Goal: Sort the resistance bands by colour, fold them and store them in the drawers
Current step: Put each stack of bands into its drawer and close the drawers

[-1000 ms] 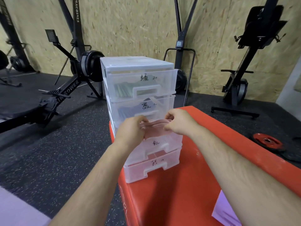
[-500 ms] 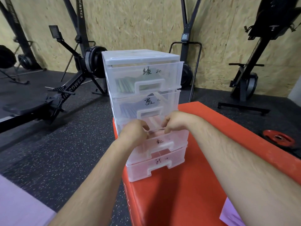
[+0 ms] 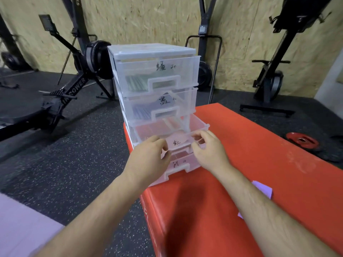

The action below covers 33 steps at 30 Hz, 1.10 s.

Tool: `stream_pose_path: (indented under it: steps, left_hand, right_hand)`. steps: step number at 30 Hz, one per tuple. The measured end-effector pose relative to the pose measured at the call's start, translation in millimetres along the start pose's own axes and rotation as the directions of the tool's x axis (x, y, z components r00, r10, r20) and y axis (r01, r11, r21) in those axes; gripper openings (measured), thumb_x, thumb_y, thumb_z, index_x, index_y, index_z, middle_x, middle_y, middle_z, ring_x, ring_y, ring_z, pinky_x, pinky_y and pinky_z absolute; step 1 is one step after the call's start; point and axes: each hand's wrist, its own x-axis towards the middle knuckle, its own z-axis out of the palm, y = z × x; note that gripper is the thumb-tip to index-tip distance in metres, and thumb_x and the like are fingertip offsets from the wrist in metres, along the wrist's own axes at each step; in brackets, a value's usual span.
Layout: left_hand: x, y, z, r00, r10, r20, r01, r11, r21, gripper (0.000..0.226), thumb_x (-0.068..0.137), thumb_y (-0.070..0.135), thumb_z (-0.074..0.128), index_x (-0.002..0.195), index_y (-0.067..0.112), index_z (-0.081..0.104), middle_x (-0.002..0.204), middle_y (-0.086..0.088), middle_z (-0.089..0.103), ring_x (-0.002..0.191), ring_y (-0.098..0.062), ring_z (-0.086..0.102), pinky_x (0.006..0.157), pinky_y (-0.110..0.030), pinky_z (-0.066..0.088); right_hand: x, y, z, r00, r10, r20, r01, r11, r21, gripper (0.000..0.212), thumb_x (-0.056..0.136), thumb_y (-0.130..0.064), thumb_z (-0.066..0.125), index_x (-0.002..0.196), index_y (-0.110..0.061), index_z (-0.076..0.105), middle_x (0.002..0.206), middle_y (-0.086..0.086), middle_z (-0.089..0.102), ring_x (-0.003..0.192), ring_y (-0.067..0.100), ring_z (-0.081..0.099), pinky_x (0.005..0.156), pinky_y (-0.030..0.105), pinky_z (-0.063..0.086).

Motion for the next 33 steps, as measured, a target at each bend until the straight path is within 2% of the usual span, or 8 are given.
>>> stream_pose_path:
  steps: [2,4,8,11,14,19,26,33]
  left_hand:
    - [-7,-7,7,0.994,-0.066,0.092,0.059,0.995,0.078,0.026,0.093,0.036,0.055,0.111,0.019,0.063,0.111,0.005,0.057,0.100,-0.023,0.060,0.080,-0.036,0.052]
    - [-8,-15,13,0.991,-0.069,0.114,0.056,0.992,0.115,0.036,0.093,0.036,0.056,0.122,0.017,0.061,0.120,0.002,0.056,0.110,-0.025,0.058,0.087,-0.037,0.051]
    - [0,-32,24,0.997,-0.059,0.046,0.052,0.988,0.146,0.038,0.092,0.038,0.060,0.121,0.014,0.064,0.118,-0.001,0.060,0.113,-0.027,0.056,0.086,-0.038,0.048]
    - [10,-44,32,0.996,-0.070,0.056,0.060,0.985,0.162,0.040,0.093,0.042,0.057,0.123,0.016,0.062,0.121,0.001,0.058,0.114,-0.026,0.054,0.086,-0.039,0.047]
    - [20,-55,40,0.995,-0.073,0.066,0.063,0.986,0.154,0.044,0.092,0.044,0.055,0.128,0.018,0.059,0.124,0.002,0.058,0.117,-0.025,0.053,0.091,-0.038,0.046]
    - [26,-54,52,0.993,-0.059,0.107,0.048,0.994,0.103,0.054,0.093,0.045,0.056,0.142,0.023,0.048,0.142,0.006,0.052,0.133,-0.020,0.045,0.105,-0.037,0.038]
    - [23,0,72,0.981,0.095,0.167,-0.106,0.993,0.059,0.057,0.089,0.039,0.061,0.143,0.026,0.049,0.143,0.005,0.051,0.133,-0.024,0.046,0.104,-0.039,0.036]
    - [6,90,113,0.928,0.236,0.288,-0.243,0.970,-0.011,0.056,0.087,0.043,0.059,0.140,0.027,0.049,0.136,0.001,0.056,0.126,-0.027,0.053,0.100,-0.042,0.042]
  right_hand:
    - [0,0,6,0.999,0.021,0.046,-0.020,1.000,-0.023,0.026,0.082,-0.013,0.060,0.104,-0.021,0.069,0.100,-0.009,0.062,0.091,0.011,0.059,0.090,0.035,0.051]
    - [2,-2,11,0.997,0.029,0.076,-0.025,0.998,-0.050,0.031,0.082,-0.011,0.059,0.109,-0.023,0.068,0.105,-0.011,0.059,0.095,0.013,0.059,0.092,0.037,0.050]
    - [12,-8,20,0.973,0.105,0.206,-0.084,0.991,-0.108,0.052,0.081,-0.008,0.049,0.129,-0.026,0.058,0.127,-0.004,0.058,0.109,0.021,0.058,0.098,0.041,0.048]
    - [22,-11,26,0.940,0.141,0.310,-0.086,0.979,-0.186,0.069,0.080,-0.008,0.042,0.146,-0.028,0.044,0.146,0.000,0.047,0.120,0.027,0.055,0.104,0.042,0.045]
    - [32,-12,33,0.917,0.152,0.370,-0.072,0.972,-0.223,0.073,0.082,-0.010,0.040,0.152,-0.029,0.036,0.155,0.000,0.039,0.136,0.026,0.045,0.111,0.044,0.040]
    - [30,-10,34,0.910,0.130,0.394,-0.030,0.968,-0.250,0.071,0.081,-0.019,0.038,0.151,-0.033,0.036,0.155,-0.004,0.040,0.137,0.026,0.043,0.111,0.047,0.040]
    - [-17,1,-20,0.900,0.135,0.414,0.022,0.935,-0.353,0.066,0.087,-0.011,0.042,0.149,-0.034,0.040,0.155,-0.003,0.042,0.136,0.029,0.043,0.112,0.045,0.037]
    - [-85,54,-92,0.871,0.295,0.393,-0.114,0.900,-0.421,0.058,0.092,-0.021,0.047,0.148,-0.033,0.040,0.150,0.000,0.046,0.138,0.028,0.043,0.113,0.045,0.037]
